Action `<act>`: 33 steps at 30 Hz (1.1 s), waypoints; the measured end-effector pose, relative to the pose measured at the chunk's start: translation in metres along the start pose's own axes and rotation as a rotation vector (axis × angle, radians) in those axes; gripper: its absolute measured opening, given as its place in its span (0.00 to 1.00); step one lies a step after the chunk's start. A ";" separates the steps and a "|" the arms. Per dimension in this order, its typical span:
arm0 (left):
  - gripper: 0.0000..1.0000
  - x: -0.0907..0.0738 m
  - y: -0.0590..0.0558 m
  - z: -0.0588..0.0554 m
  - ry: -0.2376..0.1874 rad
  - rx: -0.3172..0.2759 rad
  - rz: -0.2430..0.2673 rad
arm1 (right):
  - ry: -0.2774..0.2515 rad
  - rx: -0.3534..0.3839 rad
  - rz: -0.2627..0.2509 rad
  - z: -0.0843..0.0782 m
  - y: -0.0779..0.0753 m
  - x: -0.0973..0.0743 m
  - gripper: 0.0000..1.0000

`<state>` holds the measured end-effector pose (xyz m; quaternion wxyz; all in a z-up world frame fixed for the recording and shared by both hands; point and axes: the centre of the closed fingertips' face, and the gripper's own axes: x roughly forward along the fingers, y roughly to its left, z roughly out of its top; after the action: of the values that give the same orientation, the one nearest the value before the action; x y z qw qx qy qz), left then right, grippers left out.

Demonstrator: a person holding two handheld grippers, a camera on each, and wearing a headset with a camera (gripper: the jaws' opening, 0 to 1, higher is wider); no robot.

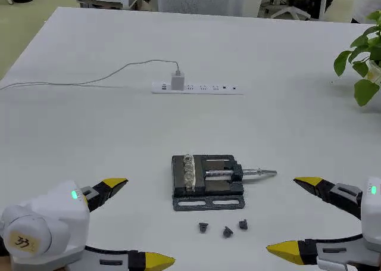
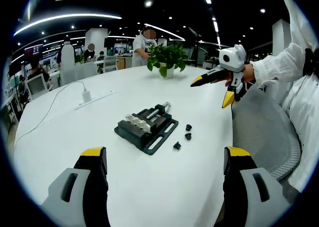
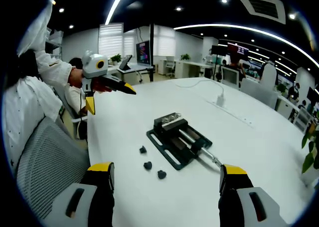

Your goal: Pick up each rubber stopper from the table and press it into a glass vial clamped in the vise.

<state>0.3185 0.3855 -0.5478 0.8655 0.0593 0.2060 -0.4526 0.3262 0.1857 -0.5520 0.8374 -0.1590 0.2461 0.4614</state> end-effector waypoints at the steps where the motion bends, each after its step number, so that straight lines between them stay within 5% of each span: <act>1: 0.97 0.000 0.000 0.000 0.002 0.001 -0.001 | -0.002 0.000 -0.001 0.000 0.000 0.000 0.86; 33: 0.86 0.011 -0.005 -0.007 0.055 -0.034 0.013 | -0.013 0.007 -0.022 -0.001 -0.001 -0.007 0.85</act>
<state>0.3178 0.3759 -0.5578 0.8633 0.0581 0.2370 -0.4417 0.3236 0.1797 -0.5491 0.8447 -0.1557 0.2405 0.4522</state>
